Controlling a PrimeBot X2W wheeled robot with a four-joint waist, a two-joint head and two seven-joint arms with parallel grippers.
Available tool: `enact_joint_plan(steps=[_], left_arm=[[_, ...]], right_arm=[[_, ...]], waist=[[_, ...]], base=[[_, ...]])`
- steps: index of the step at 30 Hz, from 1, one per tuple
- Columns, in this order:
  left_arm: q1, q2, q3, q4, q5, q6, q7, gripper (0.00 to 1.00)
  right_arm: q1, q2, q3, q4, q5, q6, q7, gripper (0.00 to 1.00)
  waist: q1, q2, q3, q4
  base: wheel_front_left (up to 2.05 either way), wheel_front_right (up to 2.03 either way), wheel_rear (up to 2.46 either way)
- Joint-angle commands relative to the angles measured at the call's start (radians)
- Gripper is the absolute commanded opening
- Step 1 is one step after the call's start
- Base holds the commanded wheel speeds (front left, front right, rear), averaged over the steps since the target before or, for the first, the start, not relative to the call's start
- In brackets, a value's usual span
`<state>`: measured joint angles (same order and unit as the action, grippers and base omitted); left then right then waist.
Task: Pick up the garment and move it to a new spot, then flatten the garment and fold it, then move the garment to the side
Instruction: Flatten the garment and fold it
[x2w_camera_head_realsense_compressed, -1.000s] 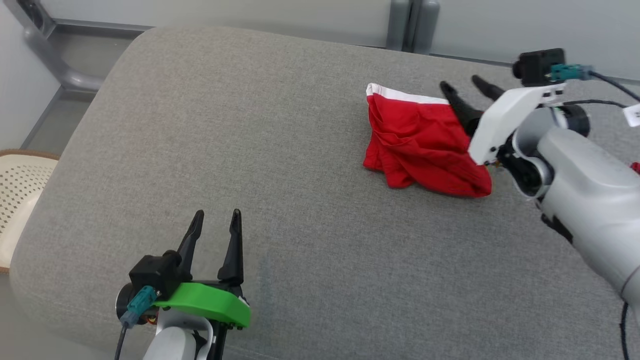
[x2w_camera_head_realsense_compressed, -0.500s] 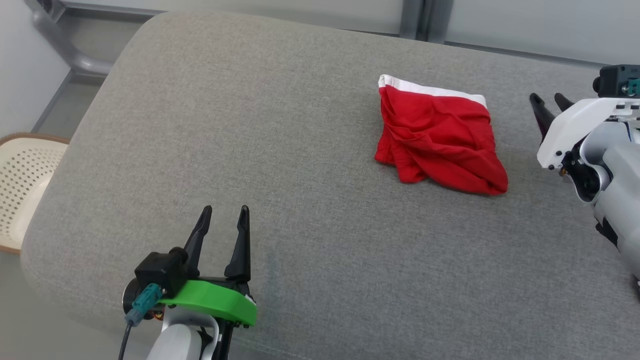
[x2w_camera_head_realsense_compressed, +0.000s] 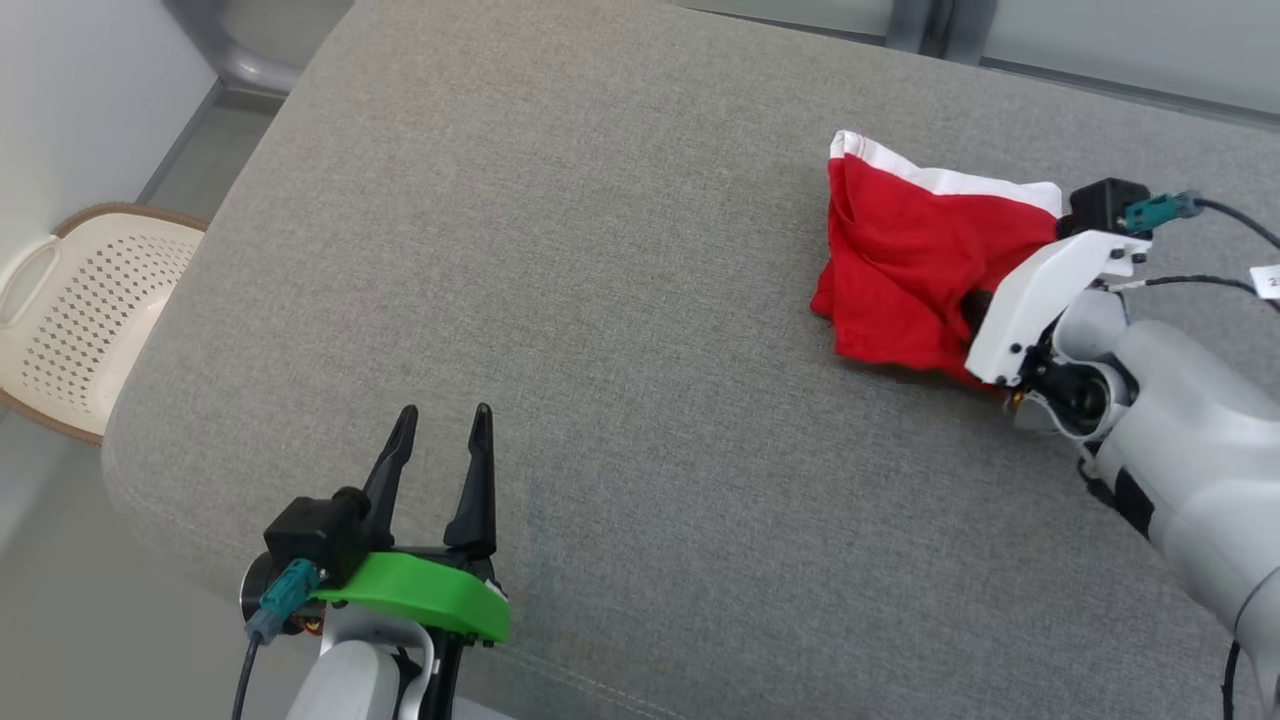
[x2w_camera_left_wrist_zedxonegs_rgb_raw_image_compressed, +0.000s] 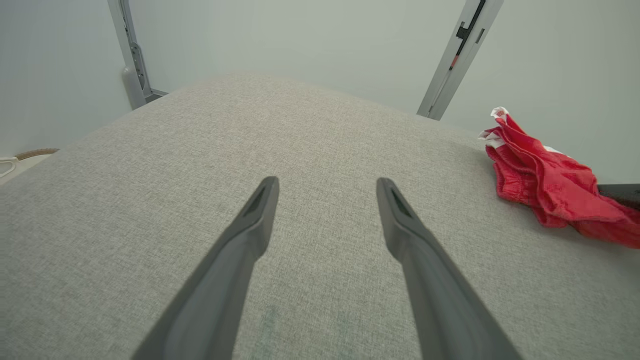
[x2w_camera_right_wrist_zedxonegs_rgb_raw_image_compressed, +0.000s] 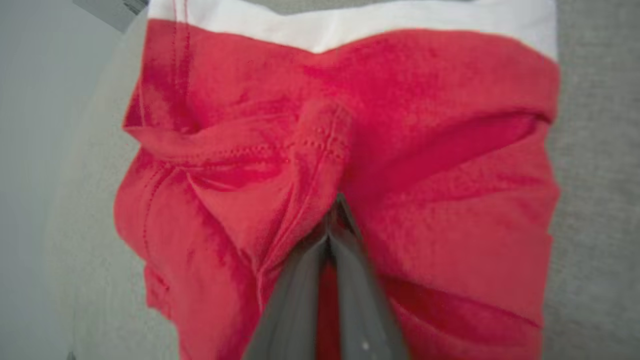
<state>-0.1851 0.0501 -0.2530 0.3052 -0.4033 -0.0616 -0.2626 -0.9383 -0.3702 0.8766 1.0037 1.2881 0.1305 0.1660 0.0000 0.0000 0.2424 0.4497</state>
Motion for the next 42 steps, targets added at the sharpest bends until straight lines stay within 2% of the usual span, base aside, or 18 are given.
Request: enact_joint_plan(steps=[1,6,12,18,19,21,23,28,30,37,42], left_arm=[[0.007,0.001,0.008,0.003,0.013,0.004,-0.003,1.0],[0.016,0.001,0.014,0.008,0.017,-0.005,-0.003,1.0],[0.025,0.001,0.02,0.017,0.029,-0.01,-0.003,1.0],[0.046,0.001,0.057,0.001,0.054,-0.014,-0.003,1.0],[0.054,0.001,0.067,-0.006,0.063,-0.014,-0.003,1.0],[0.066,0.002,0.082,-0.018,0.075,-0.012,-0.003,1.0],[0.073,0.004,0.099,-0.032,0.08,-0.01,-0.003,1.0],[0.101,0.014,0.147,-0.066,0.099,-0.004,-0.003,1.0],[0.116,0.018,0.171,-0.086,0.107,-0.001,-0.003,1.0],[0.153,0.026,0.222,-0.129,0.141,-0.009,-0.003,1.0],[0.159,0.029,0.236,-0.142,0.169,-0.02,-0.003,1.0]], right_arm=[[0.031,0.008,0.002,-0.04,0.016,0.0,0.006,0.0],[0.104,0.029,0.029,-0.213,0.047,0.0,-0.022,0.0],[0.167,0.054,0.097,-0.347,0.01,0.0,-0.106,0.0],[0.184,0.007,0.13,-0.447,-0.076,0.0,-0.278,0.0],[0.181,-0.009,0.132,-0.455,-0.101,0.0,-0.309,0.05],[0.177,-0.031,0.129,-0.472,-0.136,0.0,-0.36,0.49],[0.172,-0.061,0.112,-0.476,-0.182,0.0,-0.395,1.0],[0.21,-0.102,-0.004,-0.485,-0.31,0.0,-0.43,1.0],[0.247,-0.107,-0.111,-0.504,-0.387,0.0,-0.43,1.0],[0.491,-0.042,-0.464,-0.615,-0.629,0.0,-0.431,1.0],[0.648,0.039,-0.637,-0.687,-0.776,0.0,-0.431,1.0]], waist=[[0.0,0.0,-0.022,-0.017],[0.0,0.0,-0.05,-0.054],[0.0,0.0,-0.083,-0.098],[0.0,0.0,-0.132,-0.156],[0.0,0.0,-0.14,-0.169],[0.0,0.0,-0.153,-0.189],[0.0,0.0,-0.166,-0.213],[0.0,0.0,-0.195,-0.268],[0.0,0.0,-0.208,-0.291],[0.0,0.0,-0.24,-0.347],[0.0,0.0,-0.242,-0.369]], base=[[0.0,0.0,0.0],[0.0,0.0,0.0],[0.0,0.0,0.0],[0.0,0.0,0.0],[0.0,0.0,0.0],[0.0,0.0,0.0],[0.0,0.0,0.0],[0.0,0.0,0.0],[0.0,0.0,0.0],[0.0,0.0,0.0],[0.0,0.0,0.0]])
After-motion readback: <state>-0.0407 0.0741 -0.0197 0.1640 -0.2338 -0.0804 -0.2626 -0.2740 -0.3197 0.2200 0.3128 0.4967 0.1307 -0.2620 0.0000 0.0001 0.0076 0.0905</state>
